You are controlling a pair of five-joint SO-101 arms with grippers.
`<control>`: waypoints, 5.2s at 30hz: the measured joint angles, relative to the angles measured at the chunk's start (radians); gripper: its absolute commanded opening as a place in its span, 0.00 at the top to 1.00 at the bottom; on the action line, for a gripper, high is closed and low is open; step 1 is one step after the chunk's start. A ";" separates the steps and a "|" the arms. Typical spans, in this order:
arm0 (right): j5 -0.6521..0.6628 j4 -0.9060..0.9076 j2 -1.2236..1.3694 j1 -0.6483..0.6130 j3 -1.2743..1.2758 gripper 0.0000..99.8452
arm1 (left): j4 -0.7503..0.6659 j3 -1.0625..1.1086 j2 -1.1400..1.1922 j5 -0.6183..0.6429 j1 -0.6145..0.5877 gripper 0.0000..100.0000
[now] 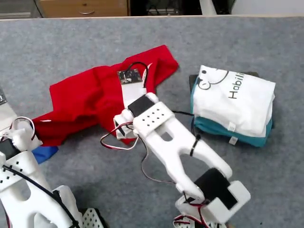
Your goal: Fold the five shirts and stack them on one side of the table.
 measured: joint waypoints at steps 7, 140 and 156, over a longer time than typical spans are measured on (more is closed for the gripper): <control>-0.005 -0.069 0.112 0.000 0.006 0.81 | 0.000 0.000 0.000 0.000 0.000 0.97; 0.551 0.353 1.080 0.420 -2.021 0.99 | -0.132 -0.528 0.875 -0.110 0.172 0.97; 0.293 0.229 0.437 0.476 -2.022 0.99 | 0.226 -0.933 0.023 -0.020 0.203 0.97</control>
